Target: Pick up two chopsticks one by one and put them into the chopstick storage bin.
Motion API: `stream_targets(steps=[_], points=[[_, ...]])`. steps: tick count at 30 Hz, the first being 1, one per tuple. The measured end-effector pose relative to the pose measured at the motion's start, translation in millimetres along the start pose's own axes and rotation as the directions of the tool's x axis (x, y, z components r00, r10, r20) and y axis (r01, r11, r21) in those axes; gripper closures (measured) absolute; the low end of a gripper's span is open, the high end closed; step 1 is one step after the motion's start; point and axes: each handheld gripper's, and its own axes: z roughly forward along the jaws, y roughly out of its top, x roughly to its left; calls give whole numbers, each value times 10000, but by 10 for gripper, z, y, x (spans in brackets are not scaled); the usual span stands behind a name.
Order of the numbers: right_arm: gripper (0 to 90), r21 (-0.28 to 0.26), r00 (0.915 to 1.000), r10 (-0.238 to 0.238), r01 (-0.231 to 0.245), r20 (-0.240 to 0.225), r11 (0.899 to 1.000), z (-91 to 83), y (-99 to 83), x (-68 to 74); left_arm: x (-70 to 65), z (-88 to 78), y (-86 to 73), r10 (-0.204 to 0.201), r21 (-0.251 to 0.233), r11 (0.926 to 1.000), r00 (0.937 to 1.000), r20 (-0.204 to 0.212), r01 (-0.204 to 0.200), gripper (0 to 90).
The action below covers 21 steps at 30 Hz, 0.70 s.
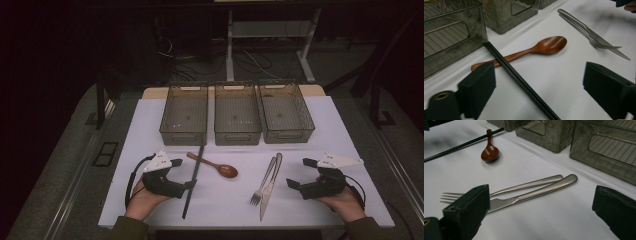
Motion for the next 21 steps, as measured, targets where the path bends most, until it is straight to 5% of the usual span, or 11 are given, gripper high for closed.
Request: stream_targets(steps=[21], points=[[9,174,9999,4,-6,129,9998,15,-14,-6,12,83,-128,-576,1208,9912,9980,270,540,603]])
